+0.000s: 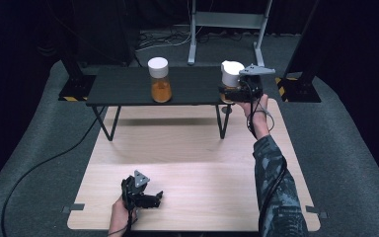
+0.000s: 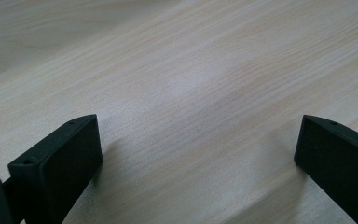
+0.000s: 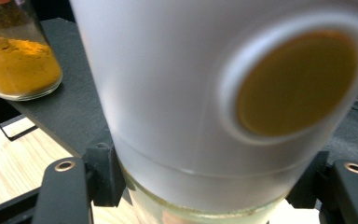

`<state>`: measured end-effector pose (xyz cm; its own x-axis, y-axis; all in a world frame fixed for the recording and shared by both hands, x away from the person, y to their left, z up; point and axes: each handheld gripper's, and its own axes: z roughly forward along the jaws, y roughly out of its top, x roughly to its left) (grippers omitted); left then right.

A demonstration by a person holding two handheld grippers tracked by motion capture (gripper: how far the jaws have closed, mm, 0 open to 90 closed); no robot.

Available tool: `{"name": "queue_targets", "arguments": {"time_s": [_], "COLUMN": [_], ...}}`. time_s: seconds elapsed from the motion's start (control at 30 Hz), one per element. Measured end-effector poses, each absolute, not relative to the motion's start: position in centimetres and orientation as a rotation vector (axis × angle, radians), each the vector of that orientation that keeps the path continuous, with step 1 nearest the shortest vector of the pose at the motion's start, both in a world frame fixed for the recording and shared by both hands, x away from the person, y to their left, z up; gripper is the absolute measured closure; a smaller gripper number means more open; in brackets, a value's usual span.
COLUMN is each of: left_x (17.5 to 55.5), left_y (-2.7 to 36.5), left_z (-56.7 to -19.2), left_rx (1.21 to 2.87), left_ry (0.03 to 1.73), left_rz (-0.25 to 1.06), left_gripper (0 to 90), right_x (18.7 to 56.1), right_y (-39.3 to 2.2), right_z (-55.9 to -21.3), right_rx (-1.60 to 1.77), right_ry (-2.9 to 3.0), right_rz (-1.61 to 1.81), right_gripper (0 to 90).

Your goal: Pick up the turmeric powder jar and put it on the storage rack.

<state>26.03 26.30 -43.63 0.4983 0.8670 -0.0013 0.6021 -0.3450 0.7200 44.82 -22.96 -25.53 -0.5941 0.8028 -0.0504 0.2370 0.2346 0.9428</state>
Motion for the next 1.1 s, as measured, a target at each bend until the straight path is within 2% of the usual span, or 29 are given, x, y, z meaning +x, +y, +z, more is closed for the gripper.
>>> {"name": "queue_targets", "arguments": {"time_s": [0.57,0.77,0.87,1.1], "left_x": [26.0,26.0,26.0,26.0], "left_y": [26.3,26.3,26.3,26.3], "left_z": [-43.6,-43.6,-43.6,-43.6], "left_rx": [2.081,2.080,2.079,2.079], "left_ry": [1.194,1.195,1.195,1.196], "left_rz": [0.509,0.509,0.508,0.509], "left_gripper": [0.2,0.1,0.2,0.2], "right_x": [45.7,45.7,45.3,42.4], "right_y": [-23.2,-23.4,-23.8,-25.1], "right_z": [-26.1,-25.6,-25.0,-25.6], "right_rx": [0.980,0.993,1.012,1.024], "right_ry": [1.957,1.995,2.027,2.102], "right_rz": [1.395,1.398,1.384,1.310], "right_gripper": [29.0,10.8,5.1,1.4]}}
